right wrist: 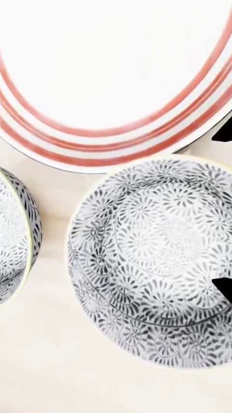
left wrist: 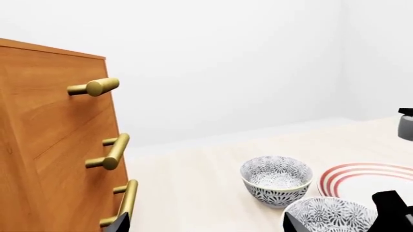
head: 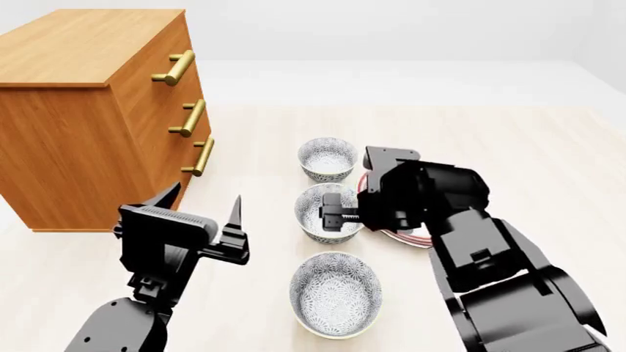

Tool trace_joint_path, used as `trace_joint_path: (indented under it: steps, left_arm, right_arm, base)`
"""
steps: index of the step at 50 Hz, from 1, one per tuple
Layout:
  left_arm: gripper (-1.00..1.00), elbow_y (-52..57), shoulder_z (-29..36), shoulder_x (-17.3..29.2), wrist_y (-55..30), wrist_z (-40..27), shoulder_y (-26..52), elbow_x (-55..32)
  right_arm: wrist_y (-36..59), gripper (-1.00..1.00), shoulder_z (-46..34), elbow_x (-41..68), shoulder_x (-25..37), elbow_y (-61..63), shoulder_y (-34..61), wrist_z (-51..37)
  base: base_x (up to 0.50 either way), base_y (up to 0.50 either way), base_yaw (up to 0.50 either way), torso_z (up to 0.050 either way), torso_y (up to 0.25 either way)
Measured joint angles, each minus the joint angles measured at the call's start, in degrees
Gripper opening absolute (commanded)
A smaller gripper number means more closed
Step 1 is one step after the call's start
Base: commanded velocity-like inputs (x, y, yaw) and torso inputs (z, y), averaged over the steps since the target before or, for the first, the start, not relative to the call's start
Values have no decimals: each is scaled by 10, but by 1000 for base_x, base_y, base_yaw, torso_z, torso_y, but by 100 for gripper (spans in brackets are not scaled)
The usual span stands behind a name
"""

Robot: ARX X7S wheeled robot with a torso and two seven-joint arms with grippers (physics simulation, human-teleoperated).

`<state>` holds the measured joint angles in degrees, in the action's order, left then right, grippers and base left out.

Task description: Stack the bowl in the middle on the bowl at the back.

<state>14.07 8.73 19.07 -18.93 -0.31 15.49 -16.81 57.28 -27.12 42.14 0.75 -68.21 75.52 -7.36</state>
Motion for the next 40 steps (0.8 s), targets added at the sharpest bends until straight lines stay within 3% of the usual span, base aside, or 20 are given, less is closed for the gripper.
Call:
trace_joint_path:
  steps: [23,40]
  left_arm:
    - [100,-5,3,3,4,-3,3,-1]
    - [100,-12,8,5,8,-5,7,1]
  right_arm:
    - [-37,100,-76,57,-6,-56,14,16]
    - [-40,100,-63,40,-7,-65,6,27]
  base:
    - [0,0,0,0,0]
    - [0,0,0,0,0]
